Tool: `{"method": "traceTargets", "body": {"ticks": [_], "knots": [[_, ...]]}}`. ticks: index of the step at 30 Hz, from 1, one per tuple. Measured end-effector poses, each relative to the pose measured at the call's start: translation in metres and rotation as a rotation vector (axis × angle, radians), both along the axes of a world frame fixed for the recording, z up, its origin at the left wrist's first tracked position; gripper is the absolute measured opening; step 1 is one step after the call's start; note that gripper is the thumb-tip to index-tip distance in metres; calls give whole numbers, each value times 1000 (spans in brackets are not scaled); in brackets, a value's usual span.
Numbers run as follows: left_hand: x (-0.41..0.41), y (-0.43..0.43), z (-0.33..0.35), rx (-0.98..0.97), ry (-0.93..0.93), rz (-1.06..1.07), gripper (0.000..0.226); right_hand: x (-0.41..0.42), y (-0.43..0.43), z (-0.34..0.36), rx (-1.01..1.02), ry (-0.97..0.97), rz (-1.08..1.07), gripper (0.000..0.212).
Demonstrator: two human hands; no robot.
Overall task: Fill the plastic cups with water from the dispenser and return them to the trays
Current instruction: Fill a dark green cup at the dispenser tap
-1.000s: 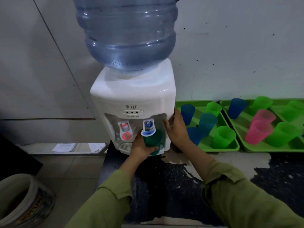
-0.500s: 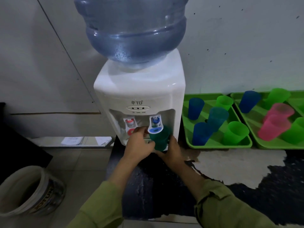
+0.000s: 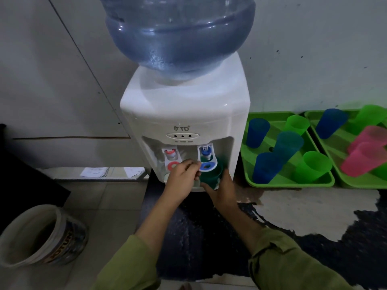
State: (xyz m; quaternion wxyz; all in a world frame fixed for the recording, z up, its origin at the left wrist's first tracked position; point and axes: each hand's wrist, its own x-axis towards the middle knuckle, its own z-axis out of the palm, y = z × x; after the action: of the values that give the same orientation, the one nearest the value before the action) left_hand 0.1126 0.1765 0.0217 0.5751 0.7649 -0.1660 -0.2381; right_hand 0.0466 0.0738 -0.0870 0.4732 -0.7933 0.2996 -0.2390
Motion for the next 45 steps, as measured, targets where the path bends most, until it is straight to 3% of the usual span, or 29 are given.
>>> {"method": "traceTargets", "body": {"ticks": [7, 17, 23, 27, 32, 40, 45], "knots": [[11, 1, -12, 233, -155, -136, 26, -1, 1, -1, 38, -70, 11, 65], [23, -28, -23, 522, -452, -112, 19, 0, -2, -1, 54, -37, 12, 68], [24, -27, -32, 493, -538, -72, 20, 1, -4, 0, 106, -13, 15, 68], [12, -16, -43, 234, -540, -9, 12, -5, -5, 3, 104, -19, 13, 67], [-7, 2, -56, 70, -504, 64, 26, -16, -5, 4, 90, -34, 3, 63], [-40, 24, -71, 207, -344, 8, 25, -42, -7, 1, 32, 88, 30, 60], [-56, 25, -73, 255, -306, -81, 24, -70, -14, 1, 41, 108, 0, 68]]}}
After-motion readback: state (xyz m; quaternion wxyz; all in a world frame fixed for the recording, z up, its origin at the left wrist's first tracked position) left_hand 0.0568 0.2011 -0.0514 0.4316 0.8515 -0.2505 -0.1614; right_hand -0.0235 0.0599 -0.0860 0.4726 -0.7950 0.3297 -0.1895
